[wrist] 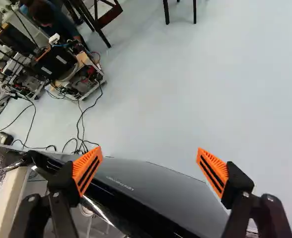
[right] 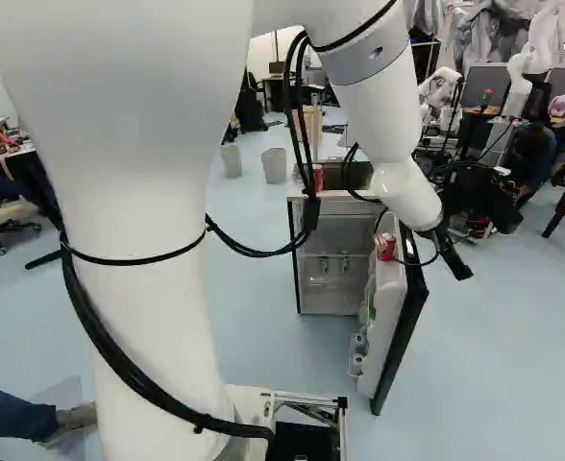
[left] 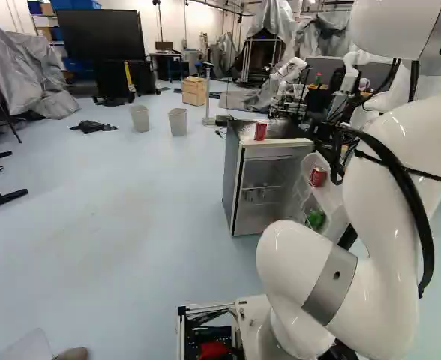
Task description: Grab a drink from the fridge
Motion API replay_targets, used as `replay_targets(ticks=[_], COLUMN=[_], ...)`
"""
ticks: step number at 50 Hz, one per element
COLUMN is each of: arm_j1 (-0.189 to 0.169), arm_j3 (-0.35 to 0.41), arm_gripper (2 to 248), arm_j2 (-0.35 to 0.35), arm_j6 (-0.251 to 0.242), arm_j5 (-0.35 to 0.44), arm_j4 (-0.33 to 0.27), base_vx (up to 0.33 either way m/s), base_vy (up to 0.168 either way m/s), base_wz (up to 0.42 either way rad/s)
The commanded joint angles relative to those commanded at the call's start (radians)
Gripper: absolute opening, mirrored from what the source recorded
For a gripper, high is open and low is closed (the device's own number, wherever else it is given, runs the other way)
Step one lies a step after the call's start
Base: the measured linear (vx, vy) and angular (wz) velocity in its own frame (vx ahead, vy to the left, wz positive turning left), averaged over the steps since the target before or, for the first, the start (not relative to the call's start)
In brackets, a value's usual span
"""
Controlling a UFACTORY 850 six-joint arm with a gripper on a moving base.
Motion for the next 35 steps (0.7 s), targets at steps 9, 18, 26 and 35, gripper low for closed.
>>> replay_targets(ticks=[9, 18, 26, 35], arm_j1=[0.000, 0.000, 0.000, 0.000], arm_j3=[-0.005, -0.012, -0.018, -0.021], arm_gripper=[247, 247, 247, 247], arm_j2=[-0.023, -0.048, -0.071, -0.083], arm_j6=[0.000, 0.000, 0.000, 0.000], arm_j5=[0.000, 0.000, 0.000, 0.000], arm_j4=[0.000, 0.000, 0.000, 0.000], base_vx=[0.000, 0.000, 0.000, 0.000], base_vy=[0.000, 0.000, 0.000, 0.000], base_wz=[0.000, 0.000, 0.000, 0.000])
